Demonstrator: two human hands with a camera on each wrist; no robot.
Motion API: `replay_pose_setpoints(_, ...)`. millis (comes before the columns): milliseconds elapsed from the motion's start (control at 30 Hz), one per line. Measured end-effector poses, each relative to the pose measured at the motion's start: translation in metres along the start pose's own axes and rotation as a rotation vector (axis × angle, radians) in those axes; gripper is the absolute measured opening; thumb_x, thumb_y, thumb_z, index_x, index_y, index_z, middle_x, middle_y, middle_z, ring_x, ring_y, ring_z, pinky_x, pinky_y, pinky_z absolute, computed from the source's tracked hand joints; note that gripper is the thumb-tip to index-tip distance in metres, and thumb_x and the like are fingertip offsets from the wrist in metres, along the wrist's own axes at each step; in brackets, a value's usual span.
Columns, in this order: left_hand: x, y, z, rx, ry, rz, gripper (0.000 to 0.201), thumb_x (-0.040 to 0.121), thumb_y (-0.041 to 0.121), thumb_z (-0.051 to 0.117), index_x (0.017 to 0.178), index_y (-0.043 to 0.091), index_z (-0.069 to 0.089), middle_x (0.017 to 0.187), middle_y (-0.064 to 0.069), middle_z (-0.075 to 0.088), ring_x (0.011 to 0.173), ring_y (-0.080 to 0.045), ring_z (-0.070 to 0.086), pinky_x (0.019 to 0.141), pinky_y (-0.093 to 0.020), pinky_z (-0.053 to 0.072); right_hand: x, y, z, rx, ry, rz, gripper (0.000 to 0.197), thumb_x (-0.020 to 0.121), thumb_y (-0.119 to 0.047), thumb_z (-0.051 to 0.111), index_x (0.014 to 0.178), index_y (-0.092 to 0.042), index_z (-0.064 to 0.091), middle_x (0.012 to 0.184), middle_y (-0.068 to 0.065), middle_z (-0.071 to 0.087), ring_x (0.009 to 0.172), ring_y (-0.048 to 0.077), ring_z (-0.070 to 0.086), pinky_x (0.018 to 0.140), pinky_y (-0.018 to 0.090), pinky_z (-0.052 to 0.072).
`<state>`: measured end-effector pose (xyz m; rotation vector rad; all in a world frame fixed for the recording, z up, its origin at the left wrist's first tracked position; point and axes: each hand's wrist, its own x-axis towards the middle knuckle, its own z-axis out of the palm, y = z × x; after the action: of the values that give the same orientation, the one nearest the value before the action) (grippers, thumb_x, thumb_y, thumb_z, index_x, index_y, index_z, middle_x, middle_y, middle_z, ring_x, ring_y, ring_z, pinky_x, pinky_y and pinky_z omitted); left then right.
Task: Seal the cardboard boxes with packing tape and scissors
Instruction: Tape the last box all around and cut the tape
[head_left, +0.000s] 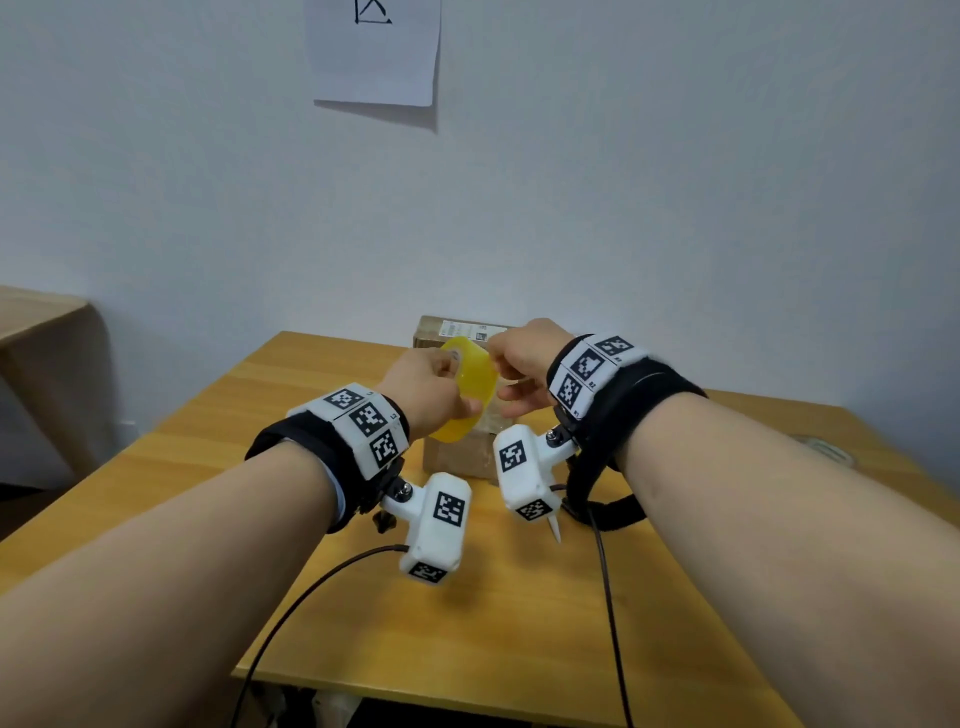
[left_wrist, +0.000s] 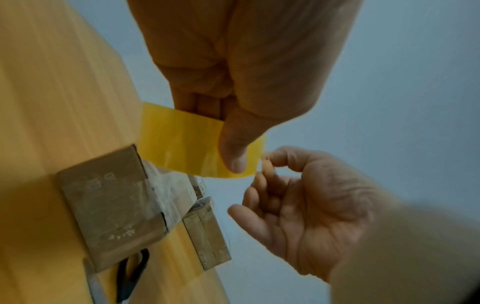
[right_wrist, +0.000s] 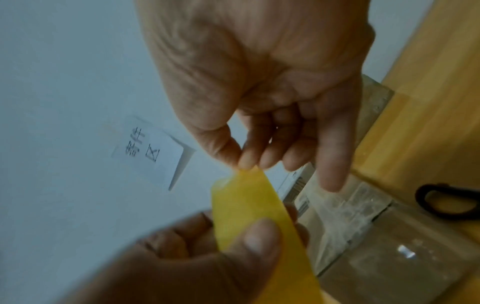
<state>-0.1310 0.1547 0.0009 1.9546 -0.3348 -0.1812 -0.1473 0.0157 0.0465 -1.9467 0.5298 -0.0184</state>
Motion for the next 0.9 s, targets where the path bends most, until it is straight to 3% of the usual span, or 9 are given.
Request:
replay_pose_setpoints(200, 0.013, -0.007, -0.005, -0.099, -0.021, -0.018, 0.040, 0.067, 0.017, 0.080, 0.105, 0.016, 0.068, 0.104, -0.005, 0.072, 0.100, -0.026, 0.066, 0.094, -0.049, 0.051, 0.009, 0.002, 0.005, 0.010, -0.143, -0.029, 0.046, 0.091, -0.044, 0.067, 0.110, -0.004, 0.059, 0.092, 0.012, 0.066, 0.058, 0.021, 0.071, 0.063, 0.040, 0.062)
replay_pose_setpoints(300, 0.022, -0.001, -0.006, -0.161, -0.073, 0.040, 0.028, 0.065, 0.017, 0.079, 0.091, 0.022, 0.069, 0.094, -0.002, 0.074, 0.095, -0.024, 0.069, 0.096, -0.050, 0.050, 0.018, 0.000, -0.005, 0.093, -0.192, -0.031, 0.051, 0.086, -0.040, 0.073, 0.115, 0.000, 0.062, 0.096, 0.013, 0.070, 0.064, 0.021, 0.071, 0.061, 0.032, 0.060)
replay_pose_setpoints(433, 0.035, 0.017, 0.002, -0.207, -0.135, 0.120, 0.039, 0.065, 0.017, 0.078, 0.102, 0.014, 0.065, 0.101, -0.013, 0.072, 0.101, -0.029, 0.068, 0.097, -0.049, 0.049, 0.028, -0.007, -0.027, 0.163, -0.131, -0.088, 0.049, 0.086, -0.035, 0.074, 0.119, 0.001, 0.066, 0.096, 0.011, 0.070, 0.075, 0.021, 0.062, 0.051, 0.025, 0.046)
replay_pose_setpoints(500, 0.043, 0.026, 0.008, -0.171, -0.174, 0.114, 0.042, 0.072, 0.013, 0.078, 0.111, 0.018, 0.065, 0.105, -0.007, 0.073, 0.102, -0.024, 0.068, 0.098, -0.043, 0.049, 0.036, -0.006, -0.041, 0.218, -0.063, -0.107, 0.042, 0.084, -0.029, 0.077, 0.113, 0.000, 0.068, 0.098, 0.011, 0.074, 0.077, 0.023, 0.068, 0.056, 0.028, 0.054)
replay_pose_setpoints(567, 0.051, 0.027, 0.012, -0.041, -0.195, 0.093, 0.051, 0.077, 0.009, 0.072, 0.123, 0.025, 0.060, 0.120, -0.001, 0.066, 0.111, -0.019, 0.062, 0.103, -0.040, 0.045, 0.048, -0.002, -0.055, -0.025, 0.073, -0.155, 0.039, 0.078, -0.031, 0.081, 0.101, -0.001, 0.069, 0.093, 0.011, 0.074, 0.082, 0.026, 0.070, 0.071, 0.038, 0.060)
replay_pose_setpoints(633, 0.054, 0.020, 0.013, 0.160, -0.178, 0.070, 0.058, 0.084, 0.000, 0.060, 0.135, 0.024, 0.050, 0.134, 0.000, 0.056, 0.122, -0.020, 0.053, 0.100, -0.032, 0.043, 0.058, 0.014, -0.067, -0.543, 0.210, -0.175, 0.033, 0.077, -0.032, 0.080, 0.089, -0.005, 0.064, 0.082, 0.008, 0.066, 0.078, 0.026, 0.064, 0.064, 0.033, 0.053)
replay_pose_setpoints(733, 0.048, -0.001, 0.013, 0.358, -0.207, 0.015, 0.058, 0.092, 0.000, 0.042, 0.143, 0.026, 0.039, 0.129, -0.003, 0.053, 0.101, -0.017, 0.057, 0.080, -0.028, 0.047, 0.080, 0.062, -0.078, -1.128, 0.180, -0.009, 0.020, 0.083, -0.025, 0.072, 0.086, -0.006, 0.066, 0.078, 0.005, 0.065, 0.069, 0.021, 0.064, 0.061, 0.027, 0.052)
replay_pose_setpoints(833, 0.050, -0.022, 0.013, 0.425, -0.240, 0.012, 0.067, 0.090, -0.005, 0.039, 0.144, 0.034, 0.037, 0.158, 0.001, 0.019, 0.139, -0.024, 0.031, 0.108, -0.039, 0.034, 0.111, 0.110, -0.075, -1.338, 0.064, 0.195, 0.034, 0.070, -0.035, 0.082, 0.087, -0.008, 0.071, 0.078, 0.008, 0.069, 0.071, 0.028, 0.068, 0.071, 0.041, 0.060)
replay_pose_setpoints(900, 0.060, -0.030, 0.013, 0.422, -0.266, 0.018, 0.075, 0.085, -0.010, 0.040, 0.143, 0.036, 0.038, 0.161, 0.006, 0.003, 0.148, -0.024, 0.009, 0.117, -0.047, 0.020, 0.101, 0.105, -0.064, -1.224, 0.127, 0.159, 0.032, 0.081, -0.035, 0.071, 0.099, -0.009, 0.064, 0.092, 0.011, 0.066, 0.079, 0.026, 0.063, 0.071, 0.036, 0.057)
